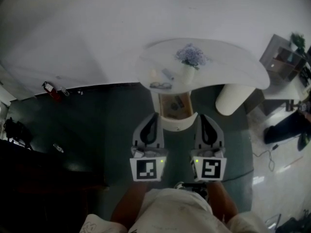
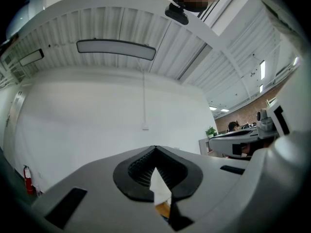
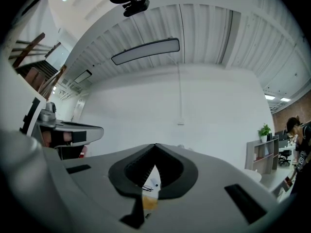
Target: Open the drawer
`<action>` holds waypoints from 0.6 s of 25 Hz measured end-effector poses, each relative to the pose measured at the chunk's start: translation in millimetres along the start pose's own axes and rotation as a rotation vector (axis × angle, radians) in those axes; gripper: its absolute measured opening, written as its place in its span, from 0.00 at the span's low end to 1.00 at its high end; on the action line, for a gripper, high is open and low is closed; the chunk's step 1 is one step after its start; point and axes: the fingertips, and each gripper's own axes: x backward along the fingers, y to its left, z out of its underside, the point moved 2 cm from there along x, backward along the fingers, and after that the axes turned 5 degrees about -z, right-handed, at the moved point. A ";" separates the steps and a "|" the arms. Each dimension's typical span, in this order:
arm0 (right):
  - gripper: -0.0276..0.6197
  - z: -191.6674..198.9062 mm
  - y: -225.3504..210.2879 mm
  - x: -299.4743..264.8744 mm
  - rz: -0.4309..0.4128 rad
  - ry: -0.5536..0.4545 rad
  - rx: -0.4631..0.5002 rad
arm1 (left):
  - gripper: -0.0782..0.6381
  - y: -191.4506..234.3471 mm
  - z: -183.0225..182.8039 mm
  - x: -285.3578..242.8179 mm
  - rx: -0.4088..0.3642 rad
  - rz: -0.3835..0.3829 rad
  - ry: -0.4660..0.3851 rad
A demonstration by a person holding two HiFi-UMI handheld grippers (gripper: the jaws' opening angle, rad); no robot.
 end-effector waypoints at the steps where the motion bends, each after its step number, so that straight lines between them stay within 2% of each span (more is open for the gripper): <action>1: 0.05 0.5 -0.6 0.7 0.002 0.002 -0.003 | 0.11 -0.9 0.5 0.2 0.001 0.001 0.003; 15: 0.05 11.5 -13.3 4.8 0.018 0.028 0.006 | 0.11 -11.5 2.1 -3.4 -0.005 0.000 -0.011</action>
